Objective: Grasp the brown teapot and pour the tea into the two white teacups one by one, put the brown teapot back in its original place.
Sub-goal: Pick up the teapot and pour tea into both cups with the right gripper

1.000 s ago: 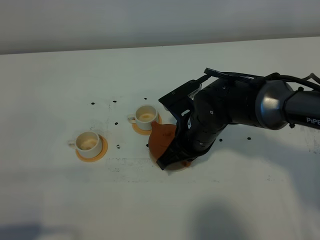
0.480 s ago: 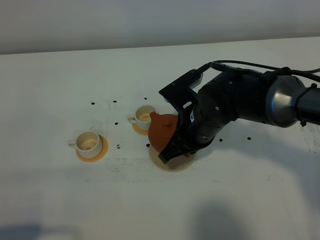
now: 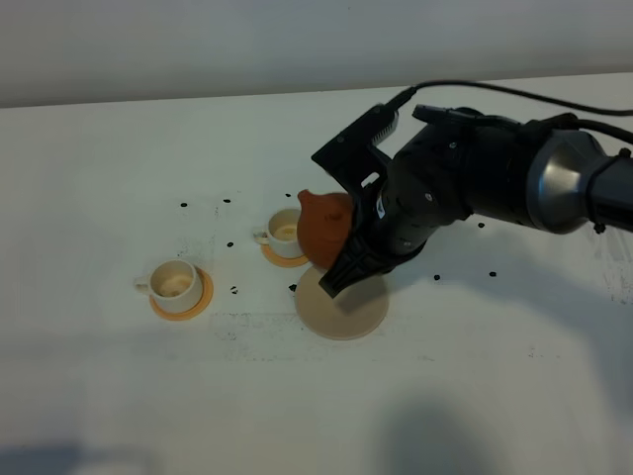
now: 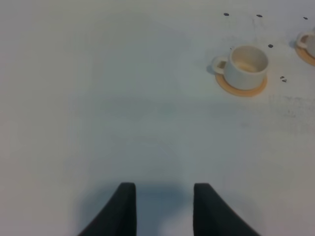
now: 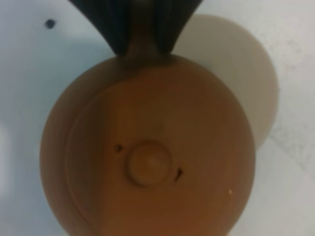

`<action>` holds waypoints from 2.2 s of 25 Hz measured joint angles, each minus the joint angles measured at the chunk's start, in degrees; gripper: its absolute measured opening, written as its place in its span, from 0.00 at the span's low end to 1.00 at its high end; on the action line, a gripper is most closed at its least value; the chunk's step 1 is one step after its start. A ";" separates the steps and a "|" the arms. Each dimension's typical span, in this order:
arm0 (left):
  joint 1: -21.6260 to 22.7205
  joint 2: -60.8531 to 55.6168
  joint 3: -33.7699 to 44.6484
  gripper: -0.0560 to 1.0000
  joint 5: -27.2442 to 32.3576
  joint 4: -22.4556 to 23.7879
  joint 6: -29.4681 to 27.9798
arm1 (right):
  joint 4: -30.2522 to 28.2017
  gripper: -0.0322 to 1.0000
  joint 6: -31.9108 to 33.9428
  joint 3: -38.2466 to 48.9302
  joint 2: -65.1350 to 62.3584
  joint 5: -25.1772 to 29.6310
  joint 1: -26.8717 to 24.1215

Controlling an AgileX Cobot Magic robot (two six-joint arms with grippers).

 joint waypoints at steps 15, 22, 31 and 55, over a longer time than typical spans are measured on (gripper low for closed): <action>0.00 0.00 0.00 0.34 0.00 0.00 0.00 | -5.84 0.12 -1.11 -4.01 1.08 2.62 -0.07; 0.00 0.00 0.00 0.34 0.00 0.00 0.00 | -7.23 0.12 -2.66 -8.63 1.08 4.45 -0.91; 0.00 0.00 0.00 0.34 0.00 0.00 0.00 | -10.84 0.12 -3.11 -9.70 1.08 6.12 -2.41; 0.00 0.00 0.00 0.34 0.00 0.00 0.06 | -17.63 0.12 -8.01 -9.26 5.32 6.61 2.27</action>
